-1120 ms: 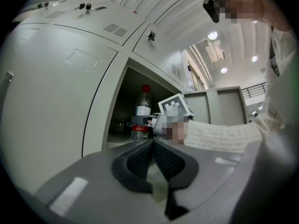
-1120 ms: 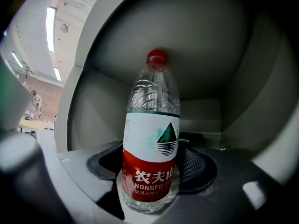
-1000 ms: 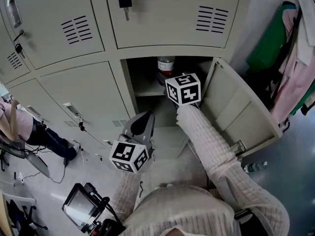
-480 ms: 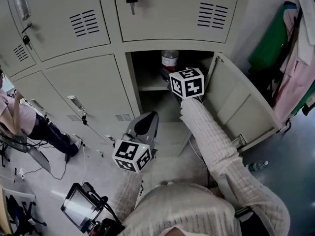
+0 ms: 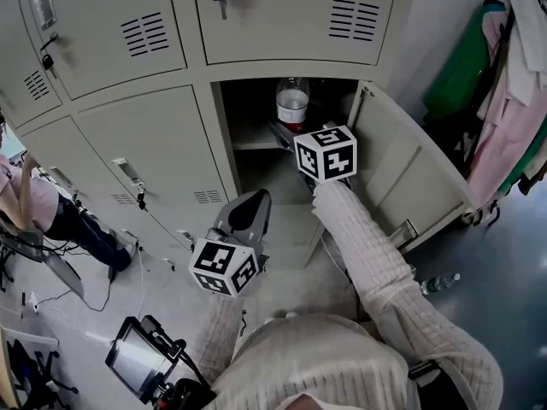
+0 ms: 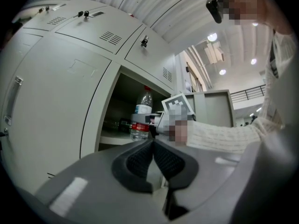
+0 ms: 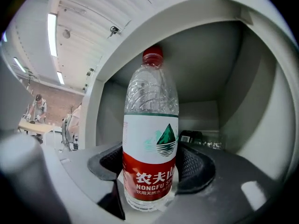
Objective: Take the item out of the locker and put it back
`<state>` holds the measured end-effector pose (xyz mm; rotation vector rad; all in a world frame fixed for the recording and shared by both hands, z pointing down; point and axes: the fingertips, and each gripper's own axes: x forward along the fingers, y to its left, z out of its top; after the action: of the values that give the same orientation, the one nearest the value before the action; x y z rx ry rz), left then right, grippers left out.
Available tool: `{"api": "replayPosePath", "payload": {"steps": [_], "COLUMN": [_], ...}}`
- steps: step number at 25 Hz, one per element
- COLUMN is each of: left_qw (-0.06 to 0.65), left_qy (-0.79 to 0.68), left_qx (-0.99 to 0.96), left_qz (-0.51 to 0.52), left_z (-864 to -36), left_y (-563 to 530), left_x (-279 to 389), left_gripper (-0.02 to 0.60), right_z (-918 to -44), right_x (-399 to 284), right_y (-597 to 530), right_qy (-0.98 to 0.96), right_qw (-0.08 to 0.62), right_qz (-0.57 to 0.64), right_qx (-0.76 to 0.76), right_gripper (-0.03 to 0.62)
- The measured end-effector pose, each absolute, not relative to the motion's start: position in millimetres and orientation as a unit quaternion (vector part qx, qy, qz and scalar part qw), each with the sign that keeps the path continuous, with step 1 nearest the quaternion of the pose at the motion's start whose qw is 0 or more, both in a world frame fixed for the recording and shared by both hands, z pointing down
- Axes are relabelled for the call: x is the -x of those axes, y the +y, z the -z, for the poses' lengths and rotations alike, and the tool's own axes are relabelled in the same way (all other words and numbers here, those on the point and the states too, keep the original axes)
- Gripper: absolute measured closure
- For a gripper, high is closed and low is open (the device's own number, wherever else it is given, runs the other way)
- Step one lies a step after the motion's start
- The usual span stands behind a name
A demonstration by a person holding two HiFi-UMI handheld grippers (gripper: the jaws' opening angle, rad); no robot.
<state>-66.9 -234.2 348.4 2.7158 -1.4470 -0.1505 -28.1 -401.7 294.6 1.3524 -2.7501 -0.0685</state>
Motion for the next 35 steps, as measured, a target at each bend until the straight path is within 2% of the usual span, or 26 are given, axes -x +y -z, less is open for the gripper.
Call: {"api": "replayPosePath", "payload": {"steps": [6, 16, 26, 35], "left_qw": [0.029, 0.04, 0.078, 0.057], "left_qy": [-0.463, -0.461, -0.468, -0.452], "left_qx": [-0.884, -0.885, -0.88, -0.89], "left_qz": [0.051, 0.048, 0.025, 0.007], "left_z": [-346, -353, -384, -388], "left_y": [-226, -218, -217, -216], "left_x": [57, 52, 59, 61], "left_gripper": [0.574, 0.574, 0.575, 0.575], "right_z": [-297, -375, -380, -383], "right_x": [19, 11, 10, -3], "right_y": [-379, -343, -281, -243], "right_qy": [-0.904, -0.906, -0.929, -0.933], "right_qw": [0.029, 0.051, 0.021, 0.028], "right_qz": [-0.011, -0.098, -0.079, -0.058], "right_qx": [-0.427, -0.409, -0.362, -0.355], "right_gripper": [0.283, 0.283, 0.283, 0.283]}}
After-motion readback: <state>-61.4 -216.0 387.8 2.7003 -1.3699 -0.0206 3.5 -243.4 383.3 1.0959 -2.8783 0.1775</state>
